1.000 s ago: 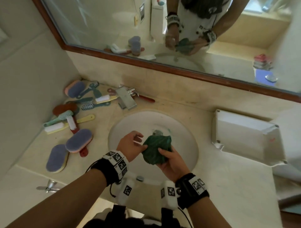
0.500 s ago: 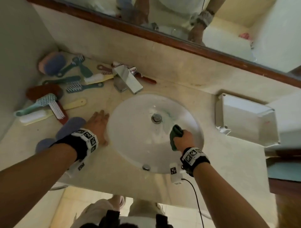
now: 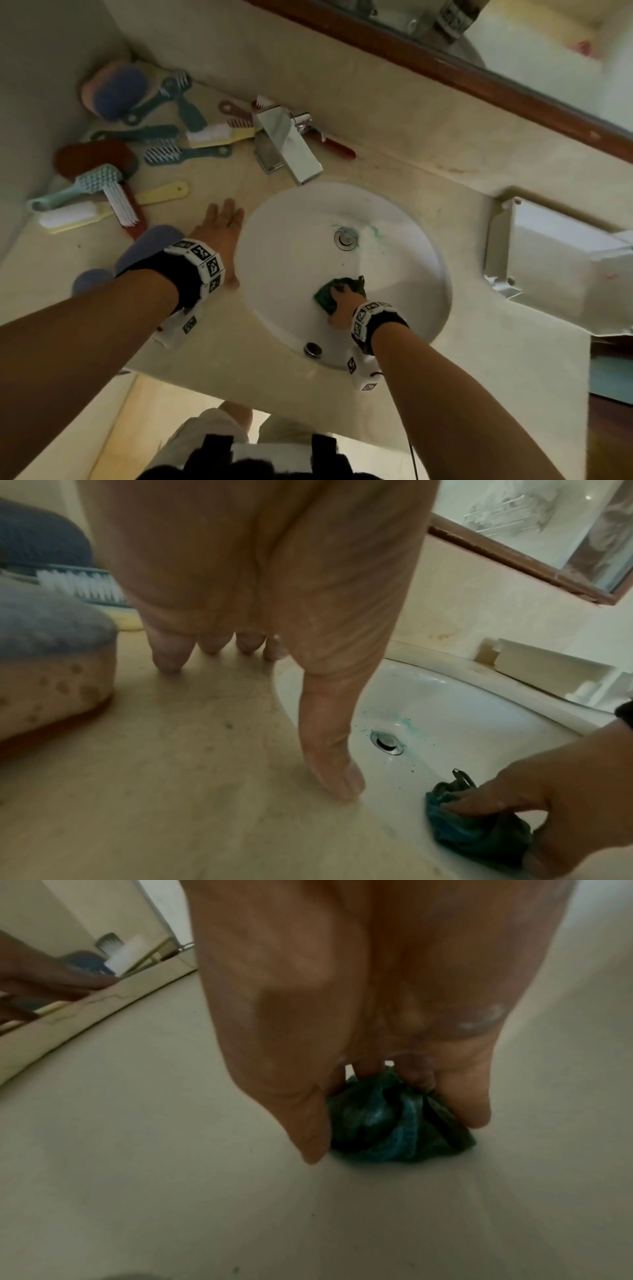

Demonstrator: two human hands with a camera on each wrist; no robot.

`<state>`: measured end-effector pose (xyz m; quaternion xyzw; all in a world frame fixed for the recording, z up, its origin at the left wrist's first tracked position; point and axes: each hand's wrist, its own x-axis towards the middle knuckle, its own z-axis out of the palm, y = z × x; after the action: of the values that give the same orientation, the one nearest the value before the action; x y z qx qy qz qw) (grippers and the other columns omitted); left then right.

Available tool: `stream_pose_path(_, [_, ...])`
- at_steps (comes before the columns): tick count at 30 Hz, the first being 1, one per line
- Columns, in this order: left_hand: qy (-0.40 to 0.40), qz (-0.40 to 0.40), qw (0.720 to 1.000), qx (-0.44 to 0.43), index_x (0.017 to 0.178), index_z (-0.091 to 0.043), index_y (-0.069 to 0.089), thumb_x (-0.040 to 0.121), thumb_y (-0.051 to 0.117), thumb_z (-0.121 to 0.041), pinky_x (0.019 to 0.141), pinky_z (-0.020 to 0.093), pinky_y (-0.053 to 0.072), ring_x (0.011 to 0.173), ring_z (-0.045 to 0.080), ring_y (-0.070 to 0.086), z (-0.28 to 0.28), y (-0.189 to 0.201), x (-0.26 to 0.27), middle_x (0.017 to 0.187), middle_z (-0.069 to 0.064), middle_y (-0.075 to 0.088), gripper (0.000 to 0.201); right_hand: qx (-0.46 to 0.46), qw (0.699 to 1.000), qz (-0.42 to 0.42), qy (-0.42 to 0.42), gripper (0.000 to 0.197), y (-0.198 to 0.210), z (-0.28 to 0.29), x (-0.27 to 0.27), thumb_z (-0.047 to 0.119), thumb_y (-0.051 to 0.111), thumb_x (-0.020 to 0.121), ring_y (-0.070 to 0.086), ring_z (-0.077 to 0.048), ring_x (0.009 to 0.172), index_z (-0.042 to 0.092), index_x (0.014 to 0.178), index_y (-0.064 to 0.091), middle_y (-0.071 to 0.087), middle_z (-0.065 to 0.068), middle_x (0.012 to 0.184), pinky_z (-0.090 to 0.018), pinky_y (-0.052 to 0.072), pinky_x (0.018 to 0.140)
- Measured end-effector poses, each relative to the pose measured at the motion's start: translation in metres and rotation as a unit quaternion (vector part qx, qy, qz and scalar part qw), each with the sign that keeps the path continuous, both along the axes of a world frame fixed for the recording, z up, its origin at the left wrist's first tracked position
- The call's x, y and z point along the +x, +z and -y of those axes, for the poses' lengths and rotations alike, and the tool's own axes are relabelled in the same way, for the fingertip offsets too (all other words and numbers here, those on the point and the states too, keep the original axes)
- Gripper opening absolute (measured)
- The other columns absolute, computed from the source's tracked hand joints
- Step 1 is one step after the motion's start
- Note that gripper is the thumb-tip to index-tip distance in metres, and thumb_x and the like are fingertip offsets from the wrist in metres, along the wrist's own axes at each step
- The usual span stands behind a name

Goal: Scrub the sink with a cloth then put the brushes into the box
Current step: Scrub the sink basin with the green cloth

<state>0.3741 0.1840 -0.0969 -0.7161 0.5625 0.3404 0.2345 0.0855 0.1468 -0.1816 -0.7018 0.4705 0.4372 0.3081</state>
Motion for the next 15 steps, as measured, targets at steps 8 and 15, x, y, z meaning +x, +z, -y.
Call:
stream_pose_path(8, [0.005, -0.007, 1.000, 0.004, 0.149, -0.018, -0.024, 0.054, 0.090, -0.046, 0.120, 0.050, 0.007, 0.145, 0.033, -0.020, 0.004, 0.004, -0.001, 0.155, 0.006, -0.032, 0.151, 0.005, 0.996, -0.016, 0.088, 0.070, -0.009, 0.027, -0.005, 0.024, 0.044, 0.101, 0.004, -0.042, 0.147, 0.025, 0.156, 0.001, -0.008, -0.009, 0.163, -0.048, 0.014, 0.120])
stream_pose_path(15, [-0.003, 0.022, 1.000, 0.018, 0.149, -0.020, -0.025, 0.052, 0.090, -0.049, 0.117, 0.050, 0.007, 0.145, 0.032, -0.020, 0.010, 0.006, 0.001, 0.155, 0.004, -0.032, 0.153, -0.027, 0.998, 0.048, 0.008, 0.077, -0.025, 0.058, -0.002, 0.016, 0.047, 0.097, -0.011, -0.042, 0.147, 0.030, 0.156, -0.001, -0.014, 0.000, 0.163, -0.052, 0.016, 0.119])
